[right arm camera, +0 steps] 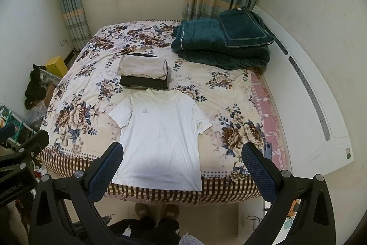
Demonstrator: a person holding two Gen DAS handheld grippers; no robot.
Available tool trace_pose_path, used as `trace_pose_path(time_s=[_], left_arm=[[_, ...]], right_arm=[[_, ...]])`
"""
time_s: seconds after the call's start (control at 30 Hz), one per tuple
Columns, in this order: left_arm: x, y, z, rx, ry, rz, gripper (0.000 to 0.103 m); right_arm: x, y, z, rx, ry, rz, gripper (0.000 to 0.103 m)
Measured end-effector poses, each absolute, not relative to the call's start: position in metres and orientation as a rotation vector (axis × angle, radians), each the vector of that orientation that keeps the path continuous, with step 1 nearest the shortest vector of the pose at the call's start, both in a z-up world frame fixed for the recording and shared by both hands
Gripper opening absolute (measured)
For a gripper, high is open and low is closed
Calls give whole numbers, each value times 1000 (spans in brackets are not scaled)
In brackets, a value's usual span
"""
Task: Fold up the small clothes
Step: 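Lower the right tool to the T-shirt side edge and close on it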
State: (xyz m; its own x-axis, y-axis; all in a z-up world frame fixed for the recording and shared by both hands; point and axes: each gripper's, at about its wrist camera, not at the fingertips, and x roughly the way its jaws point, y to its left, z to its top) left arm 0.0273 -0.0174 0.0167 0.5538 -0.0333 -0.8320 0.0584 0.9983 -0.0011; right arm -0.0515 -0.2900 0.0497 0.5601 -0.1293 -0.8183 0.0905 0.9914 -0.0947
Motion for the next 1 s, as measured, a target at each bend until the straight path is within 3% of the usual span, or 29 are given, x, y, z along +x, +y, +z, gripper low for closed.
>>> trace_pose_path(time_s=[0.3,0.47,0.7,0.77,0.83,1.0], left_arm=[[60,-9,-5,42,941,-20,103],[108,2,-64,98,945,54,103],[174,4,-167,135,1065,136,103],[195,2,-205,152,1114,176,103],[210,1,-234,162,1148,203,103],[252,0,-327,171,1261,310,103]], right_arm=[[-37,-314,39,16,992,-183,103],[-6,-364,-25,124,1042,-315,103],[41,-479,-167,403,1167,-475,102],[59,-516,-221,496,1212,-498,93],[79,-549,-275,584,1254,-513,75],[141,-620,-422,859,1316,-473,72]])
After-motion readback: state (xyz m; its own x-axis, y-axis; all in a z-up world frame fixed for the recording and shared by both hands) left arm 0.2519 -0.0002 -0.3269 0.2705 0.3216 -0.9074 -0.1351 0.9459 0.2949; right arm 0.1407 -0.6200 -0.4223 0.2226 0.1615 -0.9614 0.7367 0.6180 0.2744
